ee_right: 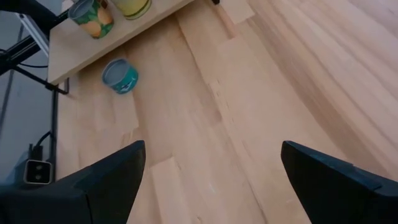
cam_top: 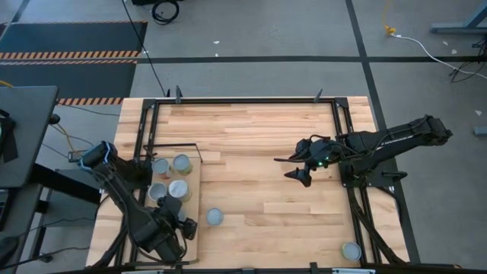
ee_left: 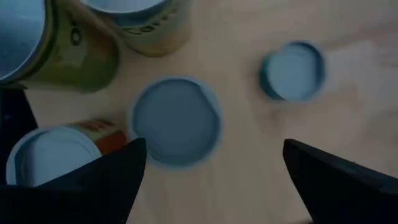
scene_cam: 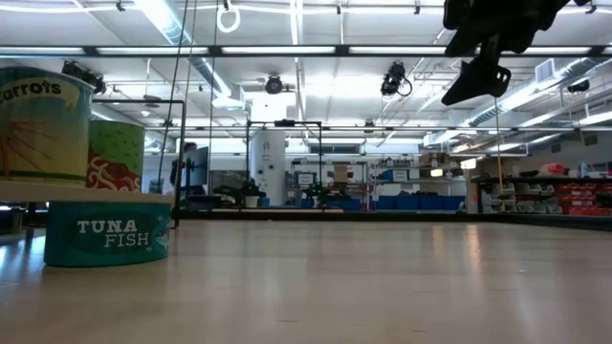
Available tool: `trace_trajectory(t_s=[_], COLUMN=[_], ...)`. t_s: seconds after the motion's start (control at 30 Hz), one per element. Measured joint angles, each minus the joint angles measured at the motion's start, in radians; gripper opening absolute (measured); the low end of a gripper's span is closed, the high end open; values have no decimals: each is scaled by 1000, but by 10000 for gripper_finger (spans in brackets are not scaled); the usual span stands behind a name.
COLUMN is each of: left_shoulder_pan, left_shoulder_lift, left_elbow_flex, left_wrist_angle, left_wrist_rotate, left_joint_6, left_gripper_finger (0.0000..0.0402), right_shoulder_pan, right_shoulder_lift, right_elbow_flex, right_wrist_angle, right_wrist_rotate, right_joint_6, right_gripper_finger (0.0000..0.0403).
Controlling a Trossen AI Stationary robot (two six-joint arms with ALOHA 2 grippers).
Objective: Pick and place cans onto a shelf
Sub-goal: Put the blue can on the shelf
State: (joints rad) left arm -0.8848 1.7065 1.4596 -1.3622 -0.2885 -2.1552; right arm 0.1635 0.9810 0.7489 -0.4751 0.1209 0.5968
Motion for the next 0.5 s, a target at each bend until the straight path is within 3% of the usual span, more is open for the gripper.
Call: trace_trajectory(t_s=[0.13,0.23,0.3,0.37,0.5], left_shoulder_pan=[0,5,26,66,170], left_shoulder_lift=[-1,-1,-1,-1,0], left_elbow_flex=[106,166,188,199,247], left_wrist_angle=[9,98,170,236,320], left_wrist_rotate=[-96,-260,-295,-235,32], left_joint_6=[183,456,666,859,1103], left_gripper_finger=[382,382,382,378,351], right_shoulder_pan=[0,1,3,17,70], right_shoulder_lift=[0,0,0,0,0], right_elbow_flex=[0,0,0,0,5], right_wrist_angle=[0,0,0,3,22], right_wrist_rotate=[-30,-79,-94,-90,-54], right_joint_6=[13,-13,-43,-70,-65], right_gripper_finger=[375,366,359,354,348])
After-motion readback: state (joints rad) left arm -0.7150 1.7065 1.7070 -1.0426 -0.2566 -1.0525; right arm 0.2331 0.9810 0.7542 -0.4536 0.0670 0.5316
